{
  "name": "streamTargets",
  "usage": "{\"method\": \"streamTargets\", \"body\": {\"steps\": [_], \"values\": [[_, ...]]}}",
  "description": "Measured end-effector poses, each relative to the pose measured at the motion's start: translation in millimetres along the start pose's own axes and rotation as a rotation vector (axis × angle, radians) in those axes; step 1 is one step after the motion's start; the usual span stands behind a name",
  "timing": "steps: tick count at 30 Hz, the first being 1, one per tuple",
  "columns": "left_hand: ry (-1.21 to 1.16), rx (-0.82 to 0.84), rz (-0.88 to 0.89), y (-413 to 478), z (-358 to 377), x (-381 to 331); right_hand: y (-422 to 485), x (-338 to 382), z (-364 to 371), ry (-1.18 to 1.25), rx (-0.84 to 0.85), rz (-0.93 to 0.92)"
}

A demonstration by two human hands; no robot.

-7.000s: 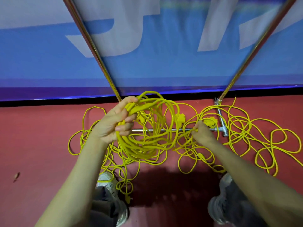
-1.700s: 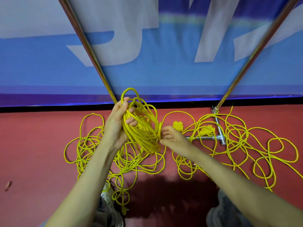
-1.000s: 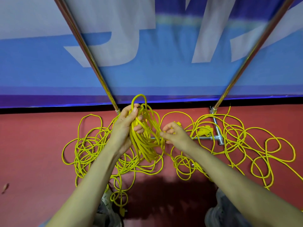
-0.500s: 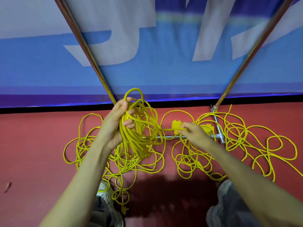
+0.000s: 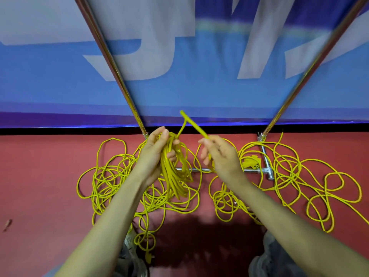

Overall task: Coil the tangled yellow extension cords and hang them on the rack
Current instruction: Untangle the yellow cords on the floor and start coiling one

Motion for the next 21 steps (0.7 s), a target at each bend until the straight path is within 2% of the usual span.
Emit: {"method": "streamTargets", "body": {"steps": [3, 5, 9, 11, 15, 19, 21], "values": [[0.06, -0.032, -0.027, -0.7, -5.1, 3.0, 5.8, 1.5, -21.3, 0.024, -0.19, 0.033], [0.076, -0.001, -0.048, -2.3, -1.4, 3.3, 8.4, -0.5, -24.0, -0.046, -0.189, 0.032], [0.087, 0.045, -0.083, -3.6, 5.6, 10.1, -0.9, 4.2, 11.9, -0.304, 0.112, -0.081], [0.115, 0.026, -0.101, -4.6, 7.3, 17.0, -12.3, 3.5, 33.1, -0.359, 0.246, -0.105], [0.089, -0.085, -0.107, -5.2, -1.1, 24.5, -22.1, 2.2, 46.4, -0.359, 0.338, -0.085], [0.192, -0.084, -0.006, -4.3, -4.8, 11.2, -34.7, 3.0, 59.2, -0.346, 0.556, -0.106], [0.178, -0.069, 0.027, -2.9, -5.3, 5.2, -40.1, 0.9, 62.6, -0.384, 0.606, -0.125]]}}
Point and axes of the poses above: each hand's wrist, its own y-axis towards the middle knuckle, its own z-axis out of the palm, x = y × z, the point moved 8 cm from there along y, towards the middle knuckle, and after that the axes turned 6 degrees about -y, right-handed, at the moved point
